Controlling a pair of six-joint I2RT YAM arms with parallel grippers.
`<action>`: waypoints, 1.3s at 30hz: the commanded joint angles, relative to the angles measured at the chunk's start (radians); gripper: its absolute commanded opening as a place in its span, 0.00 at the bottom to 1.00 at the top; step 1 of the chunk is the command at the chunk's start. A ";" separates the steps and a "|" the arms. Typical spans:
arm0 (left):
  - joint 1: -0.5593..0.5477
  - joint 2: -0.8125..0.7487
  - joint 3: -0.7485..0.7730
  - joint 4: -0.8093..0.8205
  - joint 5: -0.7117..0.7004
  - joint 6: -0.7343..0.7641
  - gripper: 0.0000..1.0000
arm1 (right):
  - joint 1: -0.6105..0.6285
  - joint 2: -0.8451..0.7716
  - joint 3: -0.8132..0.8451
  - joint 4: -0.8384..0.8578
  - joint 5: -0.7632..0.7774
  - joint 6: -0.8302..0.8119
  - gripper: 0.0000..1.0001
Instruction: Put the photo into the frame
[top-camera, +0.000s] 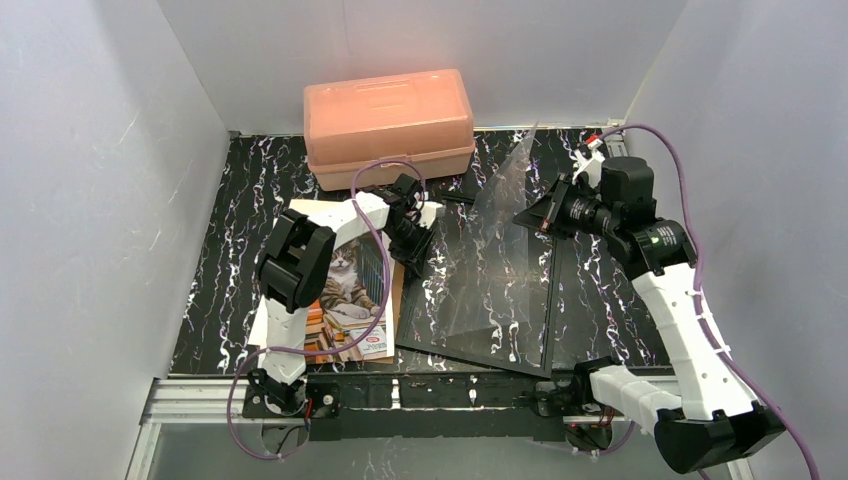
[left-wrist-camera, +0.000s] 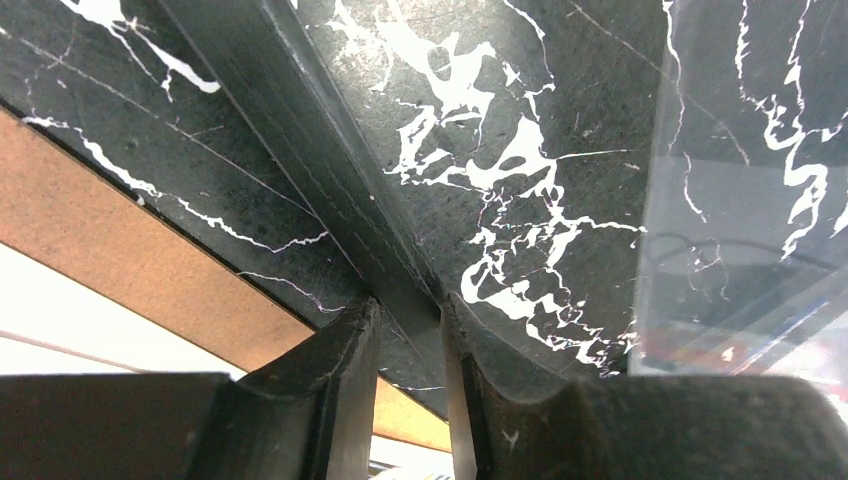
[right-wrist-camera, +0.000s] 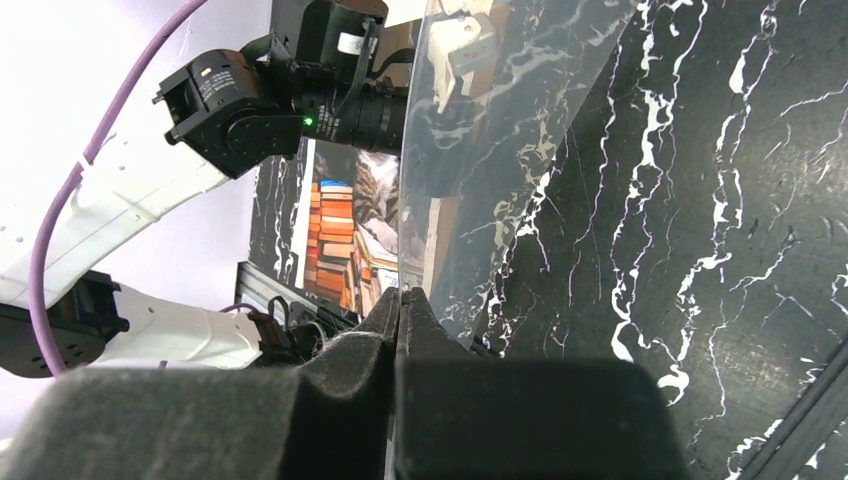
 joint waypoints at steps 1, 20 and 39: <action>0.033 -0.025 -0.017 -0.017 0.016 -0.080 0.19 | -0.001 -0.046 -0.088 0.179 -0.043 0.101 0.01; 0.257 -0.230 -0.038 -0.015 0.295 -0.163 0.63 | 0.004 -0.034 -0.175 0.418 -0.116 0.160 0.01; 0.270 -0.158 -0.140 0.024 0.248 -0.096 0.55 | 0.002 -0.095 -0.416 0.210 0.053 0.028 0.01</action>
